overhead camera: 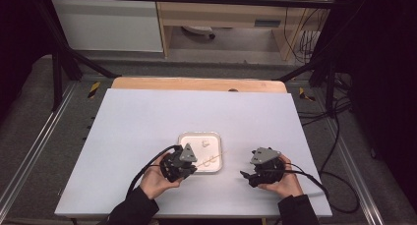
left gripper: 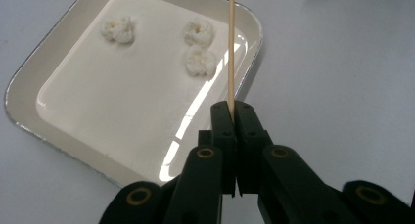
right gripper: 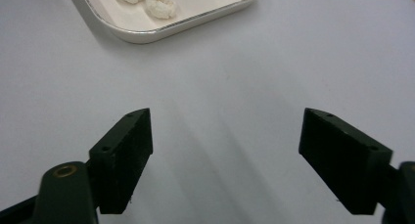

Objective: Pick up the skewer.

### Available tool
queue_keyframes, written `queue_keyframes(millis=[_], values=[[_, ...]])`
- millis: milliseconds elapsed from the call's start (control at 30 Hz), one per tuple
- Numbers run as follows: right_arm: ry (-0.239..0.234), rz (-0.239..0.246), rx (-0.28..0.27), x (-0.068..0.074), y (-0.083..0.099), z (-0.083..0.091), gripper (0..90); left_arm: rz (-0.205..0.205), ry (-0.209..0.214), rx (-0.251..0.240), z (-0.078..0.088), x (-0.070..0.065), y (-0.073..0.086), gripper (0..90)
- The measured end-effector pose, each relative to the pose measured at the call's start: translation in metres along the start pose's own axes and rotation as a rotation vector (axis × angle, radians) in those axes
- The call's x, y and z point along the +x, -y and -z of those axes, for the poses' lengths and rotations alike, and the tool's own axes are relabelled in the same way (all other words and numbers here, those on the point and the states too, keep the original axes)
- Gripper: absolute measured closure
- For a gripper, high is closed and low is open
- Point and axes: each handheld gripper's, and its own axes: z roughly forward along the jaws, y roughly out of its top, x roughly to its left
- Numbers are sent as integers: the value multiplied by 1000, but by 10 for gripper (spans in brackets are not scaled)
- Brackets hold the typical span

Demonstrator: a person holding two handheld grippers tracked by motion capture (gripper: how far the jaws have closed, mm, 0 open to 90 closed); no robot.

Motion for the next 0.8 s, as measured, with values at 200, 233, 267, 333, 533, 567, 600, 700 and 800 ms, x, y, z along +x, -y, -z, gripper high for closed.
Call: queue_keyframes(millis=[200, 233, 267, 333, 533, 567, 600, 700, 800], values=[[-18, -97, -22, -4, 3, 3, 134, 56, -27, -55, 9, 4, 22, 886], [-23, -111, -23, -5, 3, 3, 118, 66, -30, -66, 10, 5, 26, 886], [-32, -130, -24, -5, 3, 2, 106, 76, -33, -77, 11, 5, 29, 886], [-38, -149, -27, -6, 2, 2, 87, 93, -46, -98, 14, 6, 36, 886], [-72, -238, -64, -7, -3, 0, 40, 145, -69, -160, 23, 10, 53, 886], [-72, -244, -65, -7, -4, 0, 33, 150, -74, -166, 25, 11, 56, 886], [-74, -253, -64, -7, -6, -1, 29, 155, -74, -171, 26, 12, 58, 886], [-75, -261, -57, -6, -11, -4, 24, 166, -73, -189, 28, 13, 63, 886], [-77, -269, -58, -5, -18, -6, 21, 170, -79, -201, 30, 12, 68, 886]])
